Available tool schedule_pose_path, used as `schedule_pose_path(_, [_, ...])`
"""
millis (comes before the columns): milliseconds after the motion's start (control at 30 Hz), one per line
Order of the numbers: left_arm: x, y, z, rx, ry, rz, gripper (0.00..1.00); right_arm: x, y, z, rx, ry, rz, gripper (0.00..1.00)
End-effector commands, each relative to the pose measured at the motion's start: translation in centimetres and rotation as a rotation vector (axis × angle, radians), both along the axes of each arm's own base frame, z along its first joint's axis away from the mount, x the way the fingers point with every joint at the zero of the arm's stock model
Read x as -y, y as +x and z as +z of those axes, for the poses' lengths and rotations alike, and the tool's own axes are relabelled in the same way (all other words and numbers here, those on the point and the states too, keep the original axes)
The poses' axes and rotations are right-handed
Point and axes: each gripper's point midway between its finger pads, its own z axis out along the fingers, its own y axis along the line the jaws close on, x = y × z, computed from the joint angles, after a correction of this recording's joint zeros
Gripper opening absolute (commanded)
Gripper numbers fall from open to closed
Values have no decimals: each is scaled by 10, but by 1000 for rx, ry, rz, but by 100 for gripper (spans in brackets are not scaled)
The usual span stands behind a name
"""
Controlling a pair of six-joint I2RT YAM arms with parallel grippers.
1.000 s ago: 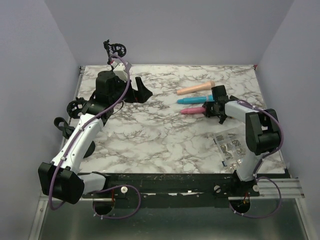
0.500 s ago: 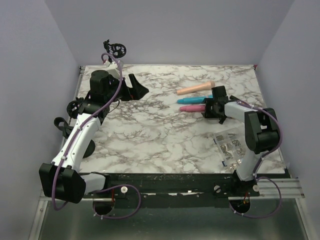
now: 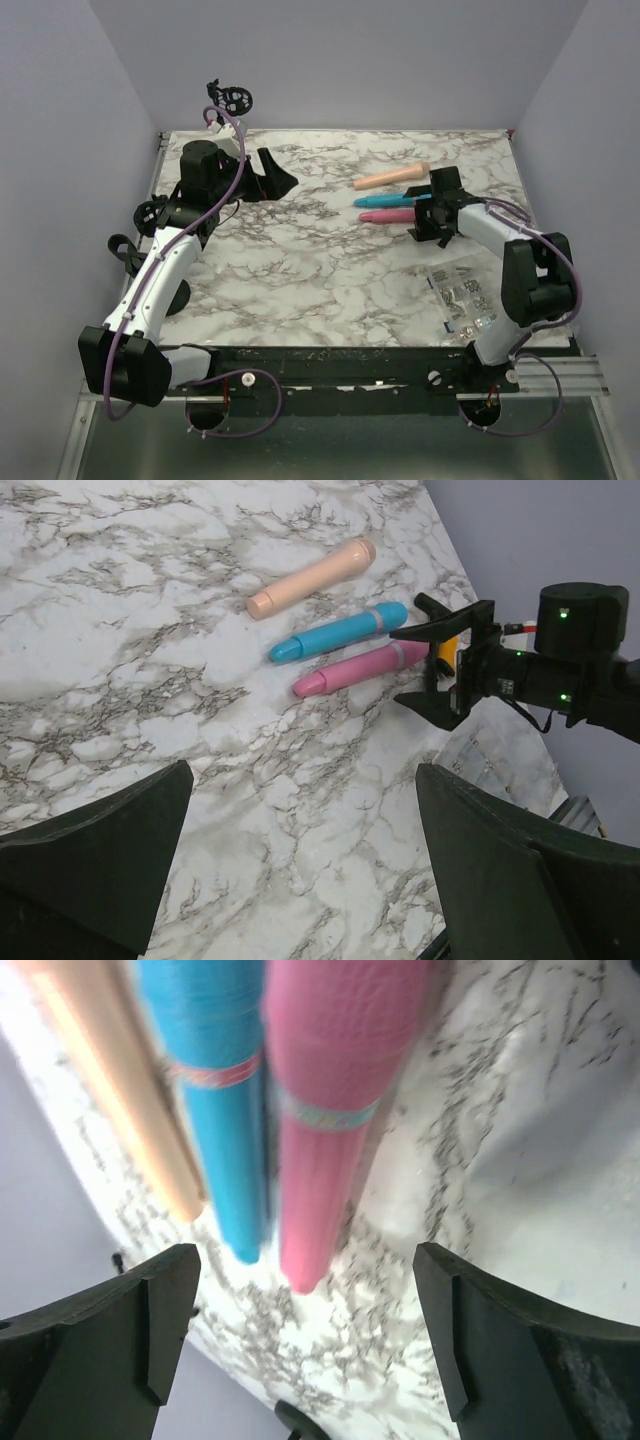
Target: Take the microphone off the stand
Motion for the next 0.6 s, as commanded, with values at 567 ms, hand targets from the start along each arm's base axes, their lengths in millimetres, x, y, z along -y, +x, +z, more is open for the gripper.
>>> schedule_pose_path(567, [-8, 16, -19, 20, 35, 5, 96, -131, -117, 50, 648, -476, 1174, 100])
